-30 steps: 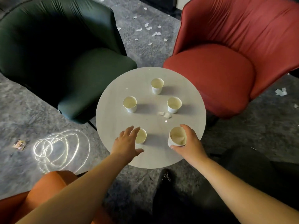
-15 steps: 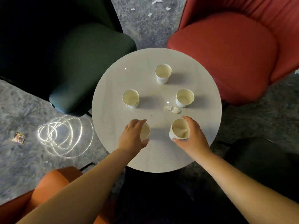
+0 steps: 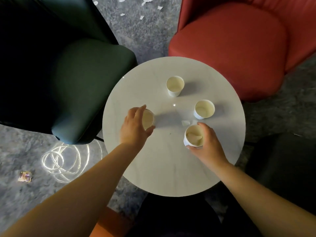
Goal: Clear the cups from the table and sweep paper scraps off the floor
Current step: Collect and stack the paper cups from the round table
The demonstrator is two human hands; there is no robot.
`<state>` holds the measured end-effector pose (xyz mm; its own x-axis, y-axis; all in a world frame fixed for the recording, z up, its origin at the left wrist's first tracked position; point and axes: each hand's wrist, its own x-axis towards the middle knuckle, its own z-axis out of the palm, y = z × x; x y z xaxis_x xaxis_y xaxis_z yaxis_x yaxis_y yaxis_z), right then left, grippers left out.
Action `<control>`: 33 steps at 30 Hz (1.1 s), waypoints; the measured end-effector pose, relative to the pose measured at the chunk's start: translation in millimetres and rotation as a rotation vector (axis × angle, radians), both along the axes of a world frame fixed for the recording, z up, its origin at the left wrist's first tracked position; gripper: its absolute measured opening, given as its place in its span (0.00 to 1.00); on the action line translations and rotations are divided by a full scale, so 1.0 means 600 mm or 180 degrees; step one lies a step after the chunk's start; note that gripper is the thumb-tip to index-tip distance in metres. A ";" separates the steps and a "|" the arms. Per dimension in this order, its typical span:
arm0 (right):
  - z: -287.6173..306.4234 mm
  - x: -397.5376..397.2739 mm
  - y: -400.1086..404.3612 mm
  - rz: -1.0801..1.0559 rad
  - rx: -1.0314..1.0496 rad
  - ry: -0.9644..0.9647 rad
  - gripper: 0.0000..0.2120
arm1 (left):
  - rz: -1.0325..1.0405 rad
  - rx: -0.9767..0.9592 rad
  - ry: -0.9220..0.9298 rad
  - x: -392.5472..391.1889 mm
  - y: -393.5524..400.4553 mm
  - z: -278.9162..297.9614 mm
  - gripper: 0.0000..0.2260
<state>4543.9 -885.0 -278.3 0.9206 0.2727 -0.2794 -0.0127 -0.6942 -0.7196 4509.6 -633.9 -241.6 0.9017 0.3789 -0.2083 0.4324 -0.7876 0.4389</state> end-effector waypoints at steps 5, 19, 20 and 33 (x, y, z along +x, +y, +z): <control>-0.012 -0.004 0.003 -0.0225 -0.0025 -0.0014 0.40 | -0.0328 -0.0119 0.0455 0.025 0.016 -0.048 0.34; -0.013 0.000 -0.010 -0.0537 -0.0116 -0.0112 0.35 | -0.0563 -0.0515 -0.1007 0.234 -0.019 0.036 0.34; -0.014 0.002 -0.013 -0.0559 -0.0134 -0.0107 0.35 | -0.0602 -0.0511 -0.0921 0.249 -0.024 0.032 0.34; -0.032 -0.001 -0.044 -0.0661 -0.0071 -0.0125 0.36 | -0.0936 -0.0301 0.0183 0.284 -0.059 -0.046 0.34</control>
<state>4543.6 -911.3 -297.3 0.9668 0.0703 -0.2459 -0.1292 -0.6953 -0.7070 4680.1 -669.3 -269.2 0.9555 0.0800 -0.2841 0.2183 -0.8395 0.4976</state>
